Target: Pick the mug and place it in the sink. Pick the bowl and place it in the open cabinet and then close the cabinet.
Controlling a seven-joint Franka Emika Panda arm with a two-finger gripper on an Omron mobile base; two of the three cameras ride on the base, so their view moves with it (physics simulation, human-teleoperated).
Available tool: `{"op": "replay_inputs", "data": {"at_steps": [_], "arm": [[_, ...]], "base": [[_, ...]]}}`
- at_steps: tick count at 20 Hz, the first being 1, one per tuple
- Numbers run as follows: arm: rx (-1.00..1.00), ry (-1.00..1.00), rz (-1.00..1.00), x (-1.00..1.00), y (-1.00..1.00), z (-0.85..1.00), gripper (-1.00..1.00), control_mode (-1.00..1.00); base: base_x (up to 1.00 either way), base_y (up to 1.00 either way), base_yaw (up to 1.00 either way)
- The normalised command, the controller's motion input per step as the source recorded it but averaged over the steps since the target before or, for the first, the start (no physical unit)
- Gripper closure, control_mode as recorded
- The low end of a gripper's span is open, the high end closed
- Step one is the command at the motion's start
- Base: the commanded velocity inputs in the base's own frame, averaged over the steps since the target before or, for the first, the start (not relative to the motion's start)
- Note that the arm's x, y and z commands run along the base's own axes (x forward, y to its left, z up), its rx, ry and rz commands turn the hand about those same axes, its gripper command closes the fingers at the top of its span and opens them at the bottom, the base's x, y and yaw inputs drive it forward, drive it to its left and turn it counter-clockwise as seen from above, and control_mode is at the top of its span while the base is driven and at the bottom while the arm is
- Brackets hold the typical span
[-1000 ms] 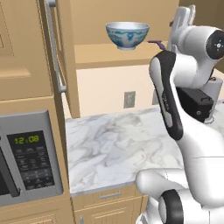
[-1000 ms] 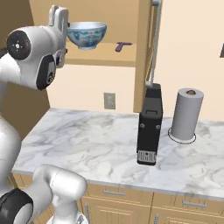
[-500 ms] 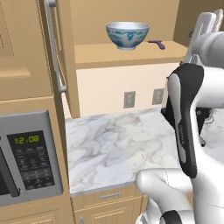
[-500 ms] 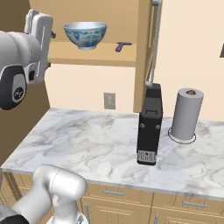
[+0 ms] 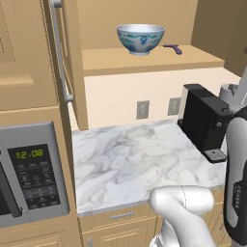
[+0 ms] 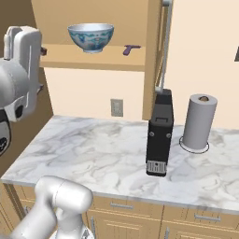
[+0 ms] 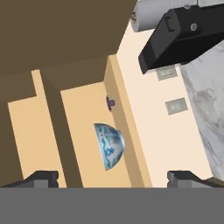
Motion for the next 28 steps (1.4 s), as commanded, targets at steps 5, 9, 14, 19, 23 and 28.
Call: {"op": "replay_inputs", "data": {"at_steps": [5,9,14,19,23,28], "arm": [[0.0,-0.08,0.0,-0.71,-0.21,0.0,-1.0,-1.0],[0.01,-0.01,0.0,-0.2,-0.48,0.01,-1.0,-1.0],[0.08,0.0,0.0,-0.07,-0.67,0.0,-1.0,-1.0],[0.04,0.0,0.0,-0.23,-0.47,0.0,-1.0,-1.0],[0.03,0.0,0.0,-0.35,-0.57,0.0,-1.0,-1.0],[0.02,0.0,0.0,-0.27,-0.58,0.0,-1.0,-1.0]], "base": [[0.0,0.0,0.0],[0.0,0.0,0.0],[0.0,0.0,0.0],[0.0,0.0,0.0],[0.0,0.0,0.0],[0.0,0.0,0.0]]}}
